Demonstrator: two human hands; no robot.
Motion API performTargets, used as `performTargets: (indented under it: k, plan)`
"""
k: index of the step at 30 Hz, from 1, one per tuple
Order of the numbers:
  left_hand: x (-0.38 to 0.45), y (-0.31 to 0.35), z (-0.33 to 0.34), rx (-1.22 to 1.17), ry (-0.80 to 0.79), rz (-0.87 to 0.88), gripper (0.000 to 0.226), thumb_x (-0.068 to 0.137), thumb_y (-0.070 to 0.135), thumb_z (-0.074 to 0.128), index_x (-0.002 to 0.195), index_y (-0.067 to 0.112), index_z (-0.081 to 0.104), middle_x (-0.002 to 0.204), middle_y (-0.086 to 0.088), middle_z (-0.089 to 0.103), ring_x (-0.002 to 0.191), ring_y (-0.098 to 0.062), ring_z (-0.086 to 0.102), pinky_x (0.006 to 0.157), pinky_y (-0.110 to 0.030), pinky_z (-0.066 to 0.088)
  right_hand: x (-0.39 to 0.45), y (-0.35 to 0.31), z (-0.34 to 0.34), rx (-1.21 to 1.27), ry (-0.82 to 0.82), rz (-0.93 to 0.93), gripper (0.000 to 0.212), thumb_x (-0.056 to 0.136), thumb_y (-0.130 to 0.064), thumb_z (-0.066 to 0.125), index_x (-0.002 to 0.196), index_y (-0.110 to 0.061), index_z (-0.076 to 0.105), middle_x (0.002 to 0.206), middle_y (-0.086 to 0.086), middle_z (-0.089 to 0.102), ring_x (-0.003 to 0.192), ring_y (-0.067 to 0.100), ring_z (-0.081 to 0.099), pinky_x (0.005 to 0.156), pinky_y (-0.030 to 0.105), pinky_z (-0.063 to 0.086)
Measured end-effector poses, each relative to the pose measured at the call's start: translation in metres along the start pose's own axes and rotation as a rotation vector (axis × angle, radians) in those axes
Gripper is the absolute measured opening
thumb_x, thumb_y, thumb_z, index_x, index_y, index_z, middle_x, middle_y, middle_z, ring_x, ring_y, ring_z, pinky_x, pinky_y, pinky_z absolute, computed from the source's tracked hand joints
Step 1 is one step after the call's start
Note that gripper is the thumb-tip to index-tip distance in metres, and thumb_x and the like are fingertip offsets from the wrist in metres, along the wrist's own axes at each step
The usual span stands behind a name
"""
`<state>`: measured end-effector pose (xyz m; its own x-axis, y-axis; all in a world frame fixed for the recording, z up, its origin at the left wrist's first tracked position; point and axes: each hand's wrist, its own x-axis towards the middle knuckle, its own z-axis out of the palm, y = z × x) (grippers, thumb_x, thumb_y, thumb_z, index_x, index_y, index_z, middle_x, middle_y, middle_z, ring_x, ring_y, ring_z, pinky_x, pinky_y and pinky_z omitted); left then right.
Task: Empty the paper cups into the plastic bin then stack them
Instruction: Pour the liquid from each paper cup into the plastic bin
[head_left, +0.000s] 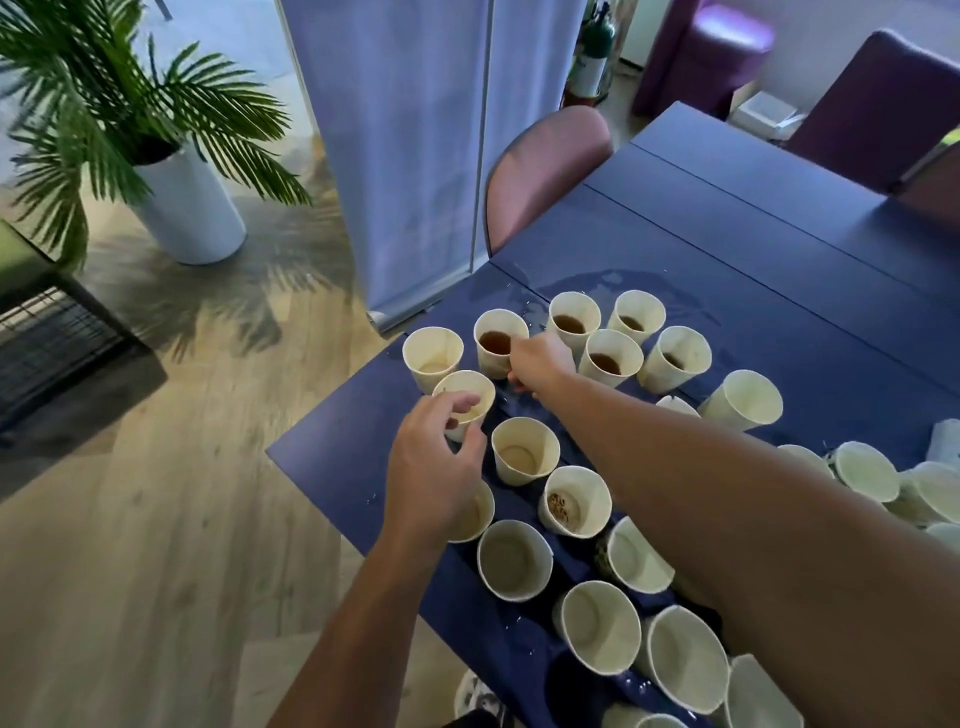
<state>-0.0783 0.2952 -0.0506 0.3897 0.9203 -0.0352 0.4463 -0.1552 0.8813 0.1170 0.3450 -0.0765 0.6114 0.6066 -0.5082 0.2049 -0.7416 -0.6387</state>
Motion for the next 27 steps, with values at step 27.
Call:
performTargets:
  k: [27]
  plan:
    - [-0.059,0.163,0.170,-0.193,-0.470,0.246,0.062,0.073,0.036,0.090,0.119,0.037,0.047,0.105,0.016,0.070,0.097,-0.008,0.070,0.081,-0.032,0.057,-0.247,0.093,-0.267,0.095,0.366,-0.147,0.044,0.090,-0.029,0.049,0.067,0.000,0.071,0.055,0.009,0.065,0.046,0.015,0.047,0.055,0.030,0.041]
